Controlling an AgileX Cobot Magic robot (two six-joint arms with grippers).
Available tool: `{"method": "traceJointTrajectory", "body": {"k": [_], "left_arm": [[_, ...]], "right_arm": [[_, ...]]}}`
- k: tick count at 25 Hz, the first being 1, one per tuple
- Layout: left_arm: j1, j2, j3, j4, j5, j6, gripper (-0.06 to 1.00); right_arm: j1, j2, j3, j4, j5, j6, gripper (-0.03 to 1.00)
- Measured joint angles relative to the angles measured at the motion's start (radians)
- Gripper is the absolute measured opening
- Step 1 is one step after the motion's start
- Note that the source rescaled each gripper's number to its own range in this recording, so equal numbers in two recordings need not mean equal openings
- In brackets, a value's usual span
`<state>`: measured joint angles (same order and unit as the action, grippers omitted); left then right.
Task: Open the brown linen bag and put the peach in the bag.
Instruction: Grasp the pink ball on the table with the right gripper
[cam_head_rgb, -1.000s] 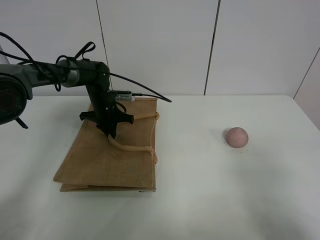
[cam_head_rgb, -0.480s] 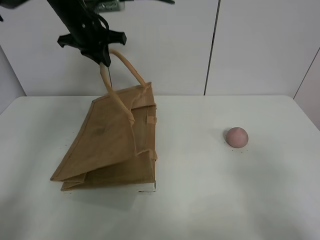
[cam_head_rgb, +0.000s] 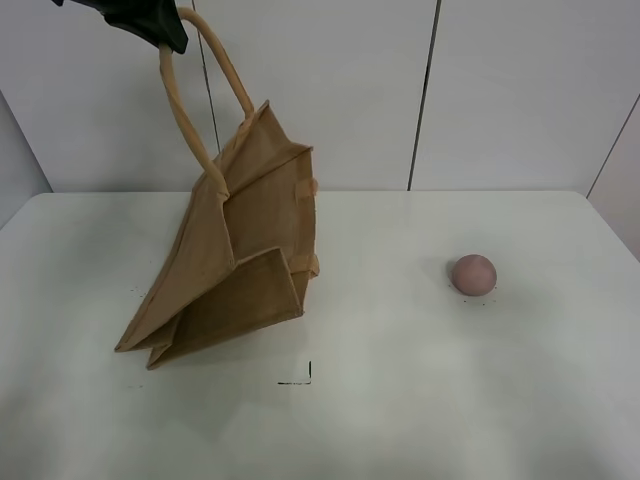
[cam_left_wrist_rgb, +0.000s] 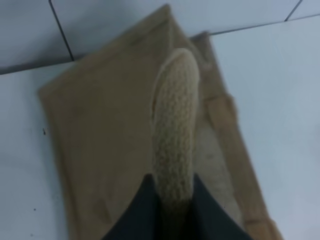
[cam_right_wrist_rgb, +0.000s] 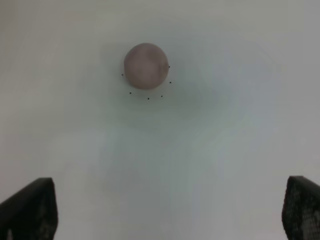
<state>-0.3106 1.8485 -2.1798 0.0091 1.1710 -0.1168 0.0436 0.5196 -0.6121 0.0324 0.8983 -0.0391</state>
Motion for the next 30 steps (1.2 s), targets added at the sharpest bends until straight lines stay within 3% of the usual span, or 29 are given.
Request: {"method": "traceJointTrajectory", "body": {"k": [9, 15, 18, 23, 30], "left_arm": [[0.000, 0.000, 0.000, 0.000, 0.000, 0.001, 0.00], [0.000, 0.000, 0.000, -0.001, 0.000, 0.001, 0.00], [0.000, 0.000, 0.000, 0.000, 0.000, 0.001, 0.00], [0.000, 0.000, 0.000, -0.001, 0.000, 0.001, 0.00], [0.000, 0.000, 0.000, -0.001, 0.000, 0.001, 0.00]], "right_arm": [[0.000, 0.854, -0.419, 0.056, -0.041, -0.021, 1.00], [0.000, 1.310, -0.849, 0.086, 0.079, -0.029, 1.00], [0.005, 1.455, -0.989, 0.096, 0.146, -0.030, 1.00], [0.043, 1.574, -1.047, 0.069, 0.203, -0.024, 1.00], [0.053, 1.671, -1.051, 0.049, 0.134, 0.022, 1.00]]}}
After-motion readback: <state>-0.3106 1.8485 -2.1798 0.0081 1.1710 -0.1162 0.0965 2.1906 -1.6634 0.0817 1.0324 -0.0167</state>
